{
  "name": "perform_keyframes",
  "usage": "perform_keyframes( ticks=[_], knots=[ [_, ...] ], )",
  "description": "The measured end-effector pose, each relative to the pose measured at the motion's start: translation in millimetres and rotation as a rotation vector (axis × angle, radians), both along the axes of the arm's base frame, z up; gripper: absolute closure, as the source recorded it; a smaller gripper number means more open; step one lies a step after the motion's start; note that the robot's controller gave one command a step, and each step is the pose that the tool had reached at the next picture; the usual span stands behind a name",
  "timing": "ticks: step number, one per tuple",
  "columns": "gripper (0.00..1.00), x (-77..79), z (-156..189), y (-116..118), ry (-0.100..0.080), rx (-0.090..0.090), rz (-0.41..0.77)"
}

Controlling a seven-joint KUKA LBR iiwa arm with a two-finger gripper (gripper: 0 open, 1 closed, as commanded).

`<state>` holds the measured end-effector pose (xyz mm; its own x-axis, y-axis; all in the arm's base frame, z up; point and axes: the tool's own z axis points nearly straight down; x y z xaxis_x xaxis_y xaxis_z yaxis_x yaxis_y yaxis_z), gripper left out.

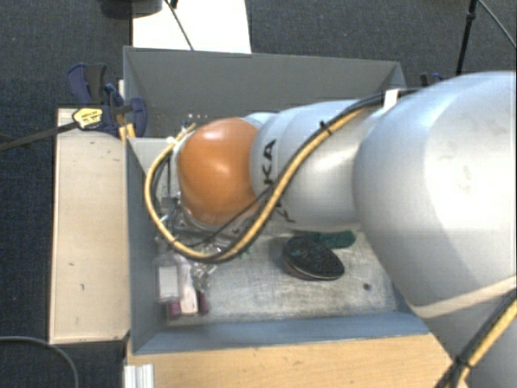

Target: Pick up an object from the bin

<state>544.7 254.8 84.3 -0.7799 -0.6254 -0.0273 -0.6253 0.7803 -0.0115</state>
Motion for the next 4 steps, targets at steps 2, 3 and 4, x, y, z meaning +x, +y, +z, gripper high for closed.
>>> perform_keyframes(
  ticks=[2,3,4],
  knots=[
    [0.00,10.5,-12,-5,0.020,-0.022,0.392],
    [1.00,9.9,-11,-2,0.017,-0.015,0.390],
    [1.00,17.7,117,-2,0.015,-0.009,0.329]
  ],
)
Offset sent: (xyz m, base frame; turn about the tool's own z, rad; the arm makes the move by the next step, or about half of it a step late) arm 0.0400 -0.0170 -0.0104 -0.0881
